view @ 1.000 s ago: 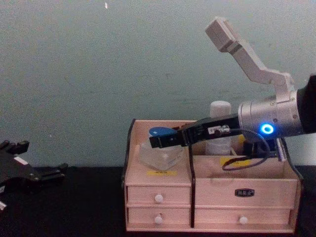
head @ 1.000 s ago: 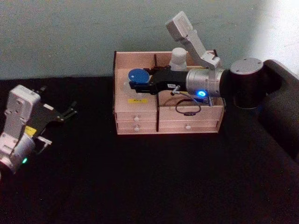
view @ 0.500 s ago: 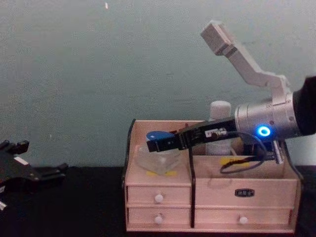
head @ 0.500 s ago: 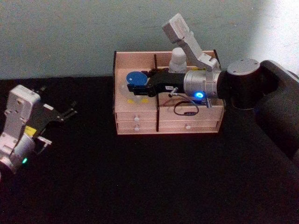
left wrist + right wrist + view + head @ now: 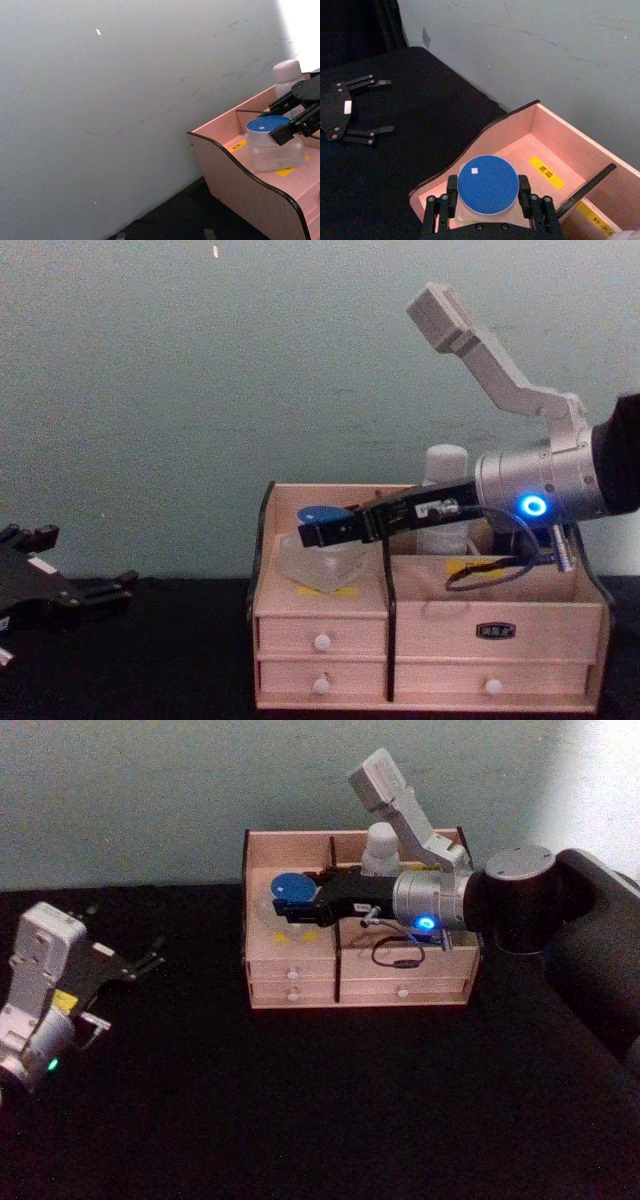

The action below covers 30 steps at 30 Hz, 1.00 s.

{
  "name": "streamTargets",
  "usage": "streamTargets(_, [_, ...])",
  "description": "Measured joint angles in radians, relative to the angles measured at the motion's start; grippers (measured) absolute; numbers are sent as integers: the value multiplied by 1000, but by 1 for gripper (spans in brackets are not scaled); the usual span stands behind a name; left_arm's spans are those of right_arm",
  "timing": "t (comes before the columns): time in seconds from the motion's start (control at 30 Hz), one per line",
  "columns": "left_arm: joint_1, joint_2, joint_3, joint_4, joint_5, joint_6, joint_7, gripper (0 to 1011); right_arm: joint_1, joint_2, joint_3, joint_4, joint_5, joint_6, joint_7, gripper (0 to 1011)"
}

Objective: Pick up the facial cleanser and watermelon frost from the table and place them into the tiered storage box.

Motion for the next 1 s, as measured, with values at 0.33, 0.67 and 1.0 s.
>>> streamTargets(0.33, [0, 0, 0, 0, 0, 0, 0, 1001, 0, 0, -1, 0, -1, 0, 0, 723])
streamTargets(0.67, [0, 0, 0, 0, 0, 0, 0, 1001, 0, 1, -2, -1, -3, 0, 0, 967])
streamTargets(1.0, [0, 0, 0, 0, 0, 0, 0, 1001, 0, 2, -2, -1, -3, 0, 0, 1002])
